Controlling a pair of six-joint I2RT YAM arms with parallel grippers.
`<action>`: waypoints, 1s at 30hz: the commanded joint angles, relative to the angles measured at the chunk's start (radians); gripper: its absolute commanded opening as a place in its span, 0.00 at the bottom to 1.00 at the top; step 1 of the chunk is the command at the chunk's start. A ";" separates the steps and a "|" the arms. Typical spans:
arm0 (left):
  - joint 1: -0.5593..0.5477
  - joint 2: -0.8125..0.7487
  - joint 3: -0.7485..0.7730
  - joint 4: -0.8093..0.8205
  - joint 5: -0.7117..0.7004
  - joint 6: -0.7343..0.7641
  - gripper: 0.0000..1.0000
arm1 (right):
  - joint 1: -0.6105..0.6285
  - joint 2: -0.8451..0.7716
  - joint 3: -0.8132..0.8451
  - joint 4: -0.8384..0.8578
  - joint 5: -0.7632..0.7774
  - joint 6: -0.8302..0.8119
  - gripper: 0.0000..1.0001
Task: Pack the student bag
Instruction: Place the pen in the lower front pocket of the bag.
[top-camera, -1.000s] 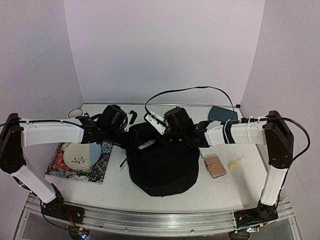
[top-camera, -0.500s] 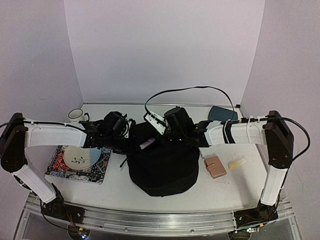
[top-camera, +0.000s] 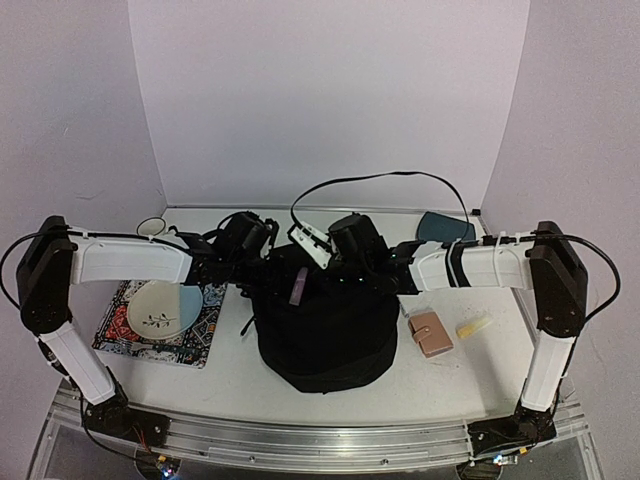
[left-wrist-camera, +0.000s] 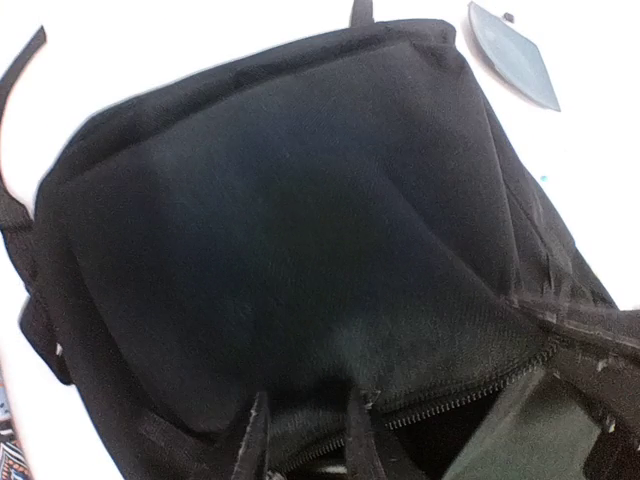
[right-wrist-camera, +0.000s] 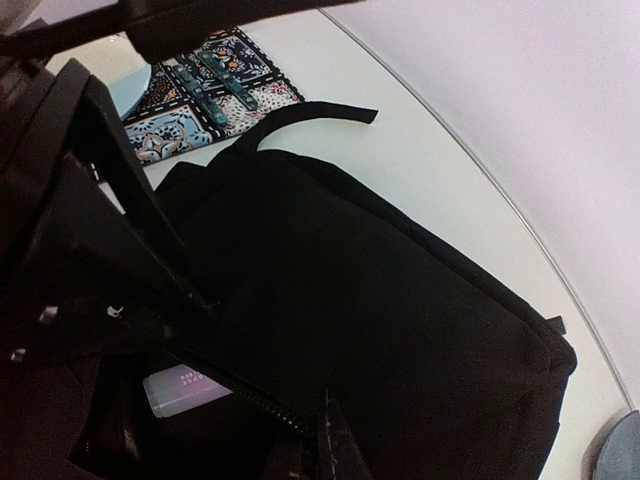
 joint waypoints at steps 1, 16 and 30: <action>-0.002 -0.047 0.004 0.037 -0.030 0.078 0.40 | 0.020 -0.030 0.056 0.044 -0.045 0.050 0.00; -0.019 -0.124 -0.110 0.164 -0.048 0.395 0.73 | 0.015 -0.018 0.091 -0.005 -0.045 0.136 0.00; -0.019 -0.023 0.002 0.147 -0.080 0.467 0.39 | 0.007 -0.034 0.113 -0.061 -0.086 0.227 0.01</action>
